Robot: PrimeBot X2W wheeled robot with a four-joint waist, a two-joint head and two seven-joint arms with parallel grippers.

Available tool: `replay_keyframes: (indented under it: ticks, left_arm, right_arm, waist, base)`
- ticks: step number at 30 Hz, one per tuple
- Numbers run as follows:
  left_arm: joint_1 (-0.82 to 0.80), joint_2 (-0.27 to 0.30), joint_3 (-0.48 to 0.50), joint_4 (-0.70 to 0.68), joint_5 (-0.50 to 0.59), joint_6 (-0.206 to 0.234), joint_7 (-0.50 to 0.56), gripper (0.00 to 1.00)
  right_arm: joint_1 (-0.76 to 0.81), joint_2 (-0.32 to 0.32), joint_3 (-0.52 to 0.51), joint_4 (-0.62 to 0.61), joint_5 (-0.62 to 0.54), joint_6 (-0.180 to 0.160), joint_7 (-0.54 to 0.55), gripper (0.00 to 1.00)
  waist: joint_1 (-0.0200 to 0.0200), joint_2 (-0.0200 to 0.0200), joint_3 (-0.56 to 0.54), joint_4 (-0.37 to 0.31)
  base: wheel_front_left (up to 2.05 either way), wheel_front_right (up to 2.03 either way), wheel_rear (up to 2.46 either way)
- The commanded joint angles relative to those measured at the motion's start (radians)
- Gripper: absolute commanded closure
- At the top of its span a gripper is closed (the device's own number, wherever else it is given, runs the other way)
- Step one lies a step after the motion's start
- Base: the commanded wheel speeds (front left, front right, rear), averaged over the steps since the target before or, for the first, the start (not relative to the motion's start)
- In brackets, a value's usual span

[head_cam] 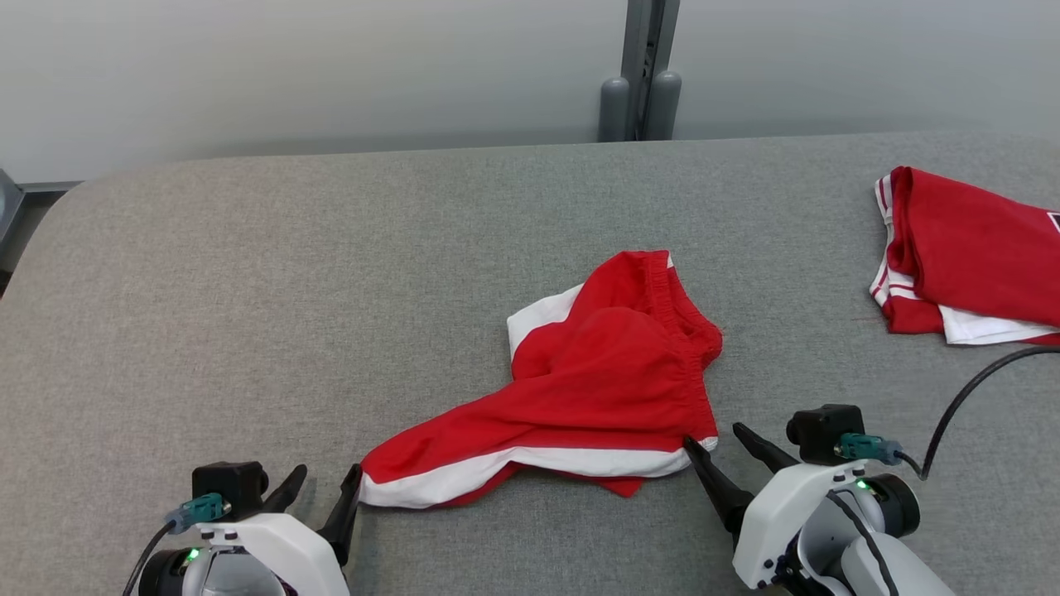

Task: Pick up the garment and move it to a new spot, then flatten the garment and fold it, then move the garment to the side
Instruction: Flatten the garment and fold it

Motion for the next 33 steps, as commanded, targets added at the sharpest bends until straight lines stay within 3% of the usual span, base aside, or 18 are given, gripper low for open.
replay_keyframes:
  ticks: [1,13,21,22,23,26,27,28,29,30,31,32,33]
  left_arm:
    - [-0.024,0.003,0.002,0.007,-0.007,-0.007,-0.001,0.00]
    - [-0.051,0.008,-0.030,0.044,-0.042,-0.066,0.073,0.00]
    - [-0.029,0.007,-0.028,-0.004,-0.077,-0.082,0.096,0.00]
    - [-0.023,0.008,-0.035,-0.008,-0.083,-0.086,0.110,0.02]
    - [-0.020,0.010,-0.041,-0.008,-0.087,-0.089,0.126,0.12]
    - [-0.024,0.017,-0.057,-0.001,-0.079,-0.086,0.161,0.14]
    - [-0.026,0.014,-0.059,-0.003,-0.082,-0.088,0.164,0.18]
    - [-0.026,0.014,-0.061,-0.005,-0.085,-0.090,0.167,0.30]
    - [-0.026,0.014,-0.063,-0.010,-0.086,-0.093,0.166,0.50]
    - [-0.027,0.014,-0.063,-0.015,-0.086,-0.094,0.160,0.59]
    - [-0.027,0.015,-0.064,-0.017,-0.087,-0.097,0.160,1.00]
    - [-0.029,0.017,-0.069,-0.018,-0.086,-0.100,0.166,1.00]
    - [-0.031,0.018,-0.070,-0.020,-0.086,-0.101,0.168,1.00]
  right_arm:
    - [-0.015,-0.010,0.010,0.010,0.013,0.000,0.002,0.00]
    - [-0.098,-0.041,0.154,0.100,0.086,0.000,-0.053,0.00]
    - [-0.128,-0.049,0.210,0.130,0.128,0.000,-0.086,0.00]
    - [-0.129,-0.052,0.216,0.135,0.133,0.000,-0.090,0.00]
    - [-0.129,-0.053,0.222,0.139,0.137,0.000,-0.095,0.00]
    - [-0.140,-0.056,0.239,0.152,0.154,0.000,-0.101,0.00]
    - [-0.143,-0.056,0.244,0.157,0.156,0.000,-0.104,0.00]
    - [-0.145,-0.055,0.251,0.161,0.160,0.000,-0.107,0.00]
    - [-0.147,-0.054,0.256,0.165,0.162,0.000,-0.109,0.00]
    - [-0.149,-0.053,0.261,0.167,0.167,0.000,-0.113,0.07]
    - [-0.153,-0.053,0.266,0.170,0.172,0.000,-0.117,0.26]
    - [-0.156,-0.054,0.272,0.172,0.175,0.000,-0.120,0.54]
    - [-0.159,-0.055,0.277,0.175,0.179,0.000,-0.124,0.62]
  waist:
    - [-0.0001,0.0000,0.009,0.004]
    - [-0.0001,0.0000,0.045,0.010]
    - [-0.0001,0.0000,0.049,0.004]
    - [-0.0001,0.0000,0.049,0.005]
    - [-0.0001,0.0000,0.049,0.005]
    - [-0.0001,0.0000,0.049,0.004]
    - [-0.0001,0.0000,0.049,0.003]
    - [-0.0001,0.0000,0.049,0.002]
    - [-0.0001,0.0000,0.049,0.001]
    - [-0.0001,0.0000,0.050,0.000]
    - [-0.0001,0.0000,0.051,0.000]
    - [-0.0001,0.0000,0.052,0.000]
    - [-0.0001,0.0000,0.052,0.000]
  base:
    - [0.00,0.00,0.00]
    - [0.00,0.00,0.00]
    - [0.00,0.00,0.00]
    - [0.00,0.00,0.00]
    - [0.00,0.00,0.00]
    - [0.00,0.00,0.00]
    - [0.00,0.00,0.00]
    - [0.00,0.00,0.00]
    - [0.00,0.00,0.00]
    - [0.00,0.00,0.00]
    - [0.00,0.00,0.00]
    - [0.00,0.00,0.00]
    - [0.00,0.00,0.00]
